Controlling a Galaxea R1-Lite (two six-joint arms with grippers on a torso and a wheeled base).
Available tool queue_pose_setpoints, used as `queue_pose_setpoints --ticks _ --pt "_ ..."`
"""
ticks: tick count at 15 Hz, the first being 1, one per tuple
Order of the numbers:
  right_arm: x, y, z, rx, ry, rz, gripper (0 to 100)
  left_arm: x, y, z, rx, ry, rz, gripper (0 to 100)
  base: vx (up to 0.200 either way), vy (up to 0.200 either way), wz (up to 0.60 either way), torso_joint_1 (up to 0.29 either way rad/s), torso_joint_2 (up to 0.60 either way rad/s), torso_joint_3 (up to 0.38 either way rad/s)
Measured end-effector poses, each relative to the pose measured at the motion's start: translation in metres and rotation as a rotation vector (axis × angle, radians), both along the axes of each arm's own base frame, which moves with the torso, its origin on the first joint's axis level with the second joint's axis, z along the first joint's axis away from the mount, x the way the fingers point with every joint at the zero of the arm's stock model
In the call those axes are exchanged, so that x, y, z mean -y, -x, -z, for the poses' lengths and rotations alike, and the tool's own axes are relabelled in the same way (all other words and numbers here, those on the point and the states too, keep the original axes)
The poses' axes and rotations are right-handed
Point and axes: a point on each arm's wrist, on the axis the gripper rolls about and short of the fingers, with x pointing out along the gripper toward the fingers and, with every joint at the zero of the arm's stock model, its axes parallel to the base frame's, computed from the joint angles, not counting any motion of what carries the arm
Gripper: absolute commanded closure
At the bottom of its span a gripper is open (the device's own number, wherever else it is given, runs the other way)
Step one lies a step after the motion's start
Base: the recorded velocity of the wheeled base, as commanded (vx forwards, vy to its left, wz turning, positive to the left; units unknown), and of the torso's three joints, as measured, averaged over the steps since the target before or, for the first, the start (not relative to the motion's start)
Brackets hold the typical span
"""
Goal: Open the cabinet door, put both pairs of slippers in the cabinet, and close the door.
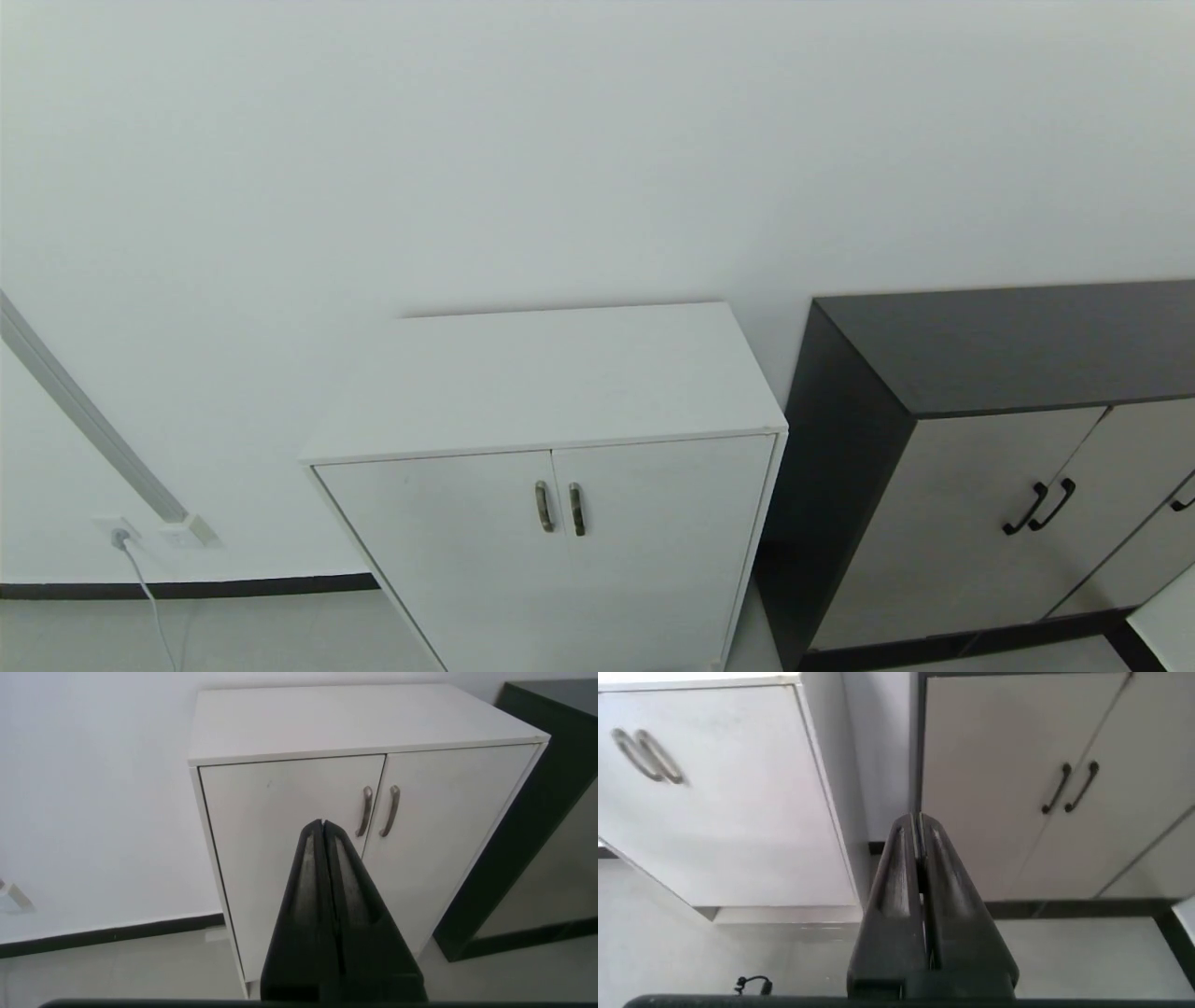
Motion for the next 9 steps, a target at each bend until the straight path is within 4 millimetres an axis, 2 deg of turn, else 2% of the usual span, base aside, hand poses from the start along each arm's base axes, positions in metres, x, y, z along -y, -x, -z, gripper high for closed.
queue_pose_setpoints --ticks 3,9 --pt "-0.0011 0.0001 0.0005 -0.003 0.005 0.114 100 0.0 0.0 -0.0001 0.0 0.001 0.0 100 0.0 0.0 0.0 0.0 0.0 0.0" --pt "-0.0014 0.0083 0.0026 0.103 -0.004 0.115 100 0.0 0.0 -0.0001 0.0 0.001 0.0 100 0.0 0.0 0.0 0.0 0.0 0.0"
